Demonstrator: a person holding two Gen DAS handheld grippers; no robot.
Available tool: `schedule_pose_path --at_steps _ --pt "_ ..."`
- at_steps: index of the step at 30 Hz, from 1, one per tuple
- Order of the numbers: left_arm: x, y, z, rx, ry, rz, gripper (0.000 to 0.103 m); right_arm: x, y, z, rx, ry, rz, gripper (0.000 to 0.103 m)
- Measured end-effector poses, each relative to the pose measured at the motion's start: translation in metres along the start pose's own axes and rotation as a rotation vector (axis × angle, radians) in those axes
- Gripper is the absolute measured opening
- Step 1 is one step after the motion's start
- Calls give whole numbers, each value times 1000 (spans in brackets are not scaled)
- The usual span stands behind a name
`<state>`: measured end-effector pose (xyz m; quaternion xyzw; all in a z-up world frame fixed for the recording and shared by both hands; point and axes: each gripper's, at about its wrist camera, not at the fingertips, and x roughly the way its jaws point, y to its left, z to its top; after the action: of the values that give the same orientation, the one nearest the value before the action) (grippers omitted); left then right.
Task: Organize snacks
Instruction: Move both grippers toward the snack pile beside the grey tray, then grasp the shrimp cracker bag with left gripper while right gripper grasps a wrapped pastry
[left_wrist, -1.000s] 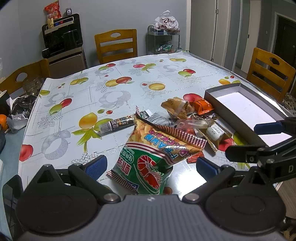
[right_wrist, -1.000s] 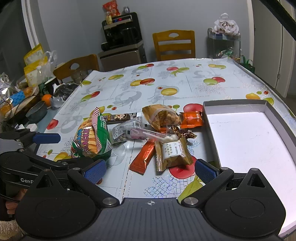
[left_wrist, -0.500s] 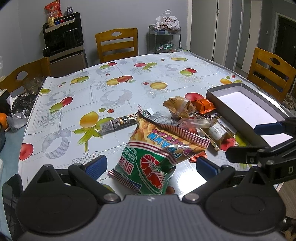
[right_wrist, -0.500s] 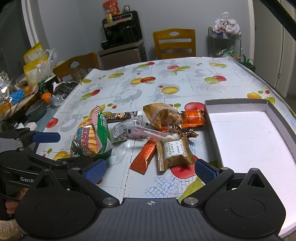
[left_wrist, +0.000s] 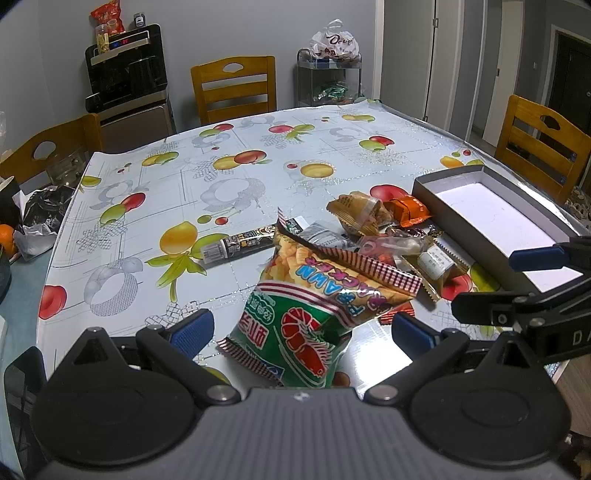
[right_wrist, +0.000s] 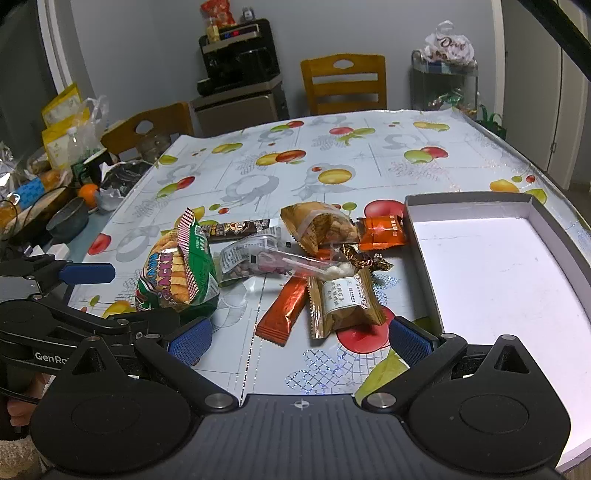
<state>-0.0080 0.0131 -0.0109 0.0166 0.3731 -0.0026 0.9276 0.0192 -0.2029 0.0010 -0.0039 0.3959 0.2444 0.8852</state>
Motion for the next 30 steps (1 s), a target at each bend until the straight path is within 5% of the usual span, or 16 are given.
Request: schedule_pose_path --at_steps 11,22,30 --pt "12 -7 -3 16 -34 -8 103 5 0 -2 -25 -3 -8 103" --pt "30 15 -11 -51 -114 -78 103 16 -3 -9 -212 -164 -20 103" --pt "42 26 -20 -28 -104 -86 103 44 -4 1 -260 -110 -38 101"
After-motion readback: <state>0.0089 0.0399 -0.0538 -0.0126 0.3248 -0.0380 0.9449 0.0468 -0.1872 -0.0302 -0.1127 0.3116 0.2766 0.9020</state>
